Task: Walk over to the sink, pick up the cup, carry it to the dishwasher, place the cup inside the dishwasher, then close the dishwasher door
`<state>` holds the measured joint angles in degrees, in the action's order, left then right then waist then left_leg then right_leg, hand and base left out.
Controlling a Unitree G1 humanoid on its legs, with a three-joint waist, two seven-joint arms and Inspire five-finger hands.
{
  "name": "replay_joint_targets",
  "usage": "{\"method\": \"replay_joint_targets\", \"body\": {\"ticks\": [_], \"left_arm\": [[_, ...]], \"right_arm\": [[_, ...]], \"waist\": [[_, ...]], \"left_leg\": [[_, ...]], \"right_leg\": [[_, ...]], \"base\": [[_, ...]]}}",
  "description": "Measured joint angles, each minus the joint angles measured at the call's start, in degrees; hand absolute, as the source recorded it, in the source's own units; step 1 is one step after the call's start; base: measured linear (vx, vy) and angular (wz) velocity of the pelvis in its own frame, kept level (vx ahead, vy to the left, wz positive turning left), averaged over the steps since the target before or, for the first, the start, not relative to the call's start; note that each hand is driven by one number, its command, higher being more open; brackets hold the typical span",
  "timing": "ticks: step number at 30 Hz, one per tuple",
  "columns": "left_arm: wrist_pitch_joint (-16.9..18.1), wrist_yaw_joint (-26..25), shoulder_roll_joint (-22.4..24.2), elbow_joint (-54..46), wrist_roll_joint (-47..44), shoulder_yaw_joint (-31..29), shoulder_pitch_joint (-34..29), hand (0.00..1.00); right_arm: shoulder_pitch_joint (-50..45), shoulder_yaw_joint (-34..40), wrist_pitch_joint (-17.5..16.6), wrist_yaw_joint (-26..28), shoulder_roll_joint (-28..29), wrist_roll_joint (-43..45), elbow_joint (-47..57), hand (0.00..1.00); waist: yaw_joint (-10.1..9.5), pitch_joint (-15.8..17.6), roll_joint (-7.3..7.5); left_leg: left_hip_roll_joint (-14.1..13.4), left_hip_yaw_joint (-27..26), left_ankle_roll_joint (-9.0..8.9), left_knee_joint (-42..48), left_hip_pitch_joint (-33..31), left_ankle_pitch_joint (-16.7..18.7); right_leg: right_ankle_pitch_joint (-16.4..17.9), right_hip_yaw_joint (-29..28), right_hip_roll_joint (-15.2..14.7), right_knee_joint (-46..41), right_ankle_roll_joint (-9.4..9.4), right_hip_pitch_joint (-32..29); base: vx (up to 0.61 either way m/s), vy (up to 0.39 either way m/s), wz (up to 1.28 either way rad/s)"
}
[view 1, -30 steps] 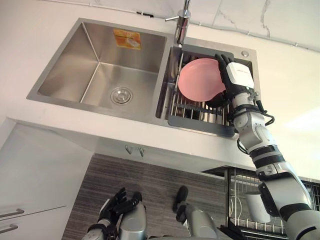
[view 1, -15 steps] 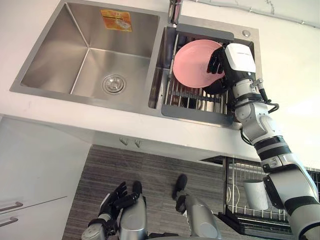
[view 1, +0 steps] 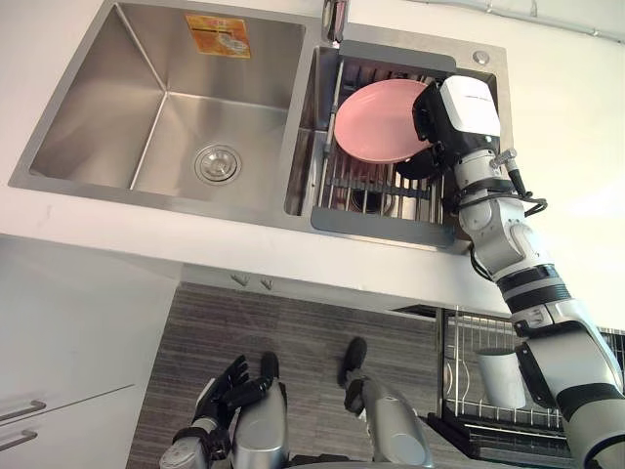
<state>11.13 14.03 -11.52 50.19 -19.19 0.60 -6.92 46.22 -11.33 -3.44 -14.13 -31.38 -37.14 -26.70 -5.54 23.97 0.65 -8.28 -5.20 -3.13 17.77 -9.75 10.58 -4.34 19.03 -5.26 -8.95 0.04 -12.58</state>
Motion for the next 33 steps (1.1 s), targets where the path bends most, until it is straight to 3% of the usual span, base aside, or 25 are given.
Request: {"method": "replay_joint_targets", "body": {"ticks": [5, 6, 12, 20, 33], "left_arm": [[0.0, 0.0, 0.1, 0.3, 0.0, 0.0, 0.0, 1.00], [0.0, -0.1, 0.1, 0.3, 0.1, 0.0, 0.0, 1.00], [0.0, -0.5, 0.4, 1.7, 0.1, 0.1, 0.0, 1.00], [-0.9, -0.5, 0.3, 4.8, 0.9, 0.1, -0.1, 1.00], [-1.9, -1.2, 0.0, 5.9, 1.2, 0.0, -1.7, 1.00]], "right_arm": [[-3.3, 2.7, 0.0, -0.3, 1.0, 0.0, 5.1, 0.00], [-3.7, 3.3, 0.0, -0.6, 1.5, 0.0, 6.3, 1.00], [-7.9, 4.4, 0.0, -0.6, 3.6, 0.0, 12.9, 1.00], [-15.9, 4.5, 0.1, 4.3, 7.9, 0.0, 16.5, 1.00], [-22.0, 4.5, -0.3, 7.5, 9.2, -0.2, 19.5, 1.00]], "waist": [[0.05, 0.0, -0.07], [0.07, 0.0, -0.08], [0.23, -0.4, -0.21], [0.73, -3.9, -0.03], [0.87, -8.0, 1.61]], "left_leg": [[0.0, -0.4, -0.41, -0.6, 1.3, -0.1], [0.0, -0.6, -0.46, -0.7, 1.5, 0.0], [0.2, -1.8, -0.85, -1.7, 4.4, 0.2], [0.3, -3.0, -0.83, -3.0, 7.2, 0.4], [0.3, -3.4, -0.78, -4.0, 10.1, 0.5]], "right_leg": [[-0.1, -0.4, 0.1, 0.0, -0.07, 0.8], [-0.1, -0.7, 0.1, 0.0, -0.07, 0.9], [-0.1, -1.7, 0.1, 0.7, 0.06, 3.0], [-0.5, -2.7, 0.2, 2.5, 0.70, 5.4], [-0.7, -3.0, 0.4, 3.2, 0.87, 7.9]], "base": [[0.04, 0.013, -0.03], [0.03, 0.024, -0.07], [0.03, 0.030, -0.08], [0.01, 0.017, -0.06], [0.00, 0.002, -0.01]]}}
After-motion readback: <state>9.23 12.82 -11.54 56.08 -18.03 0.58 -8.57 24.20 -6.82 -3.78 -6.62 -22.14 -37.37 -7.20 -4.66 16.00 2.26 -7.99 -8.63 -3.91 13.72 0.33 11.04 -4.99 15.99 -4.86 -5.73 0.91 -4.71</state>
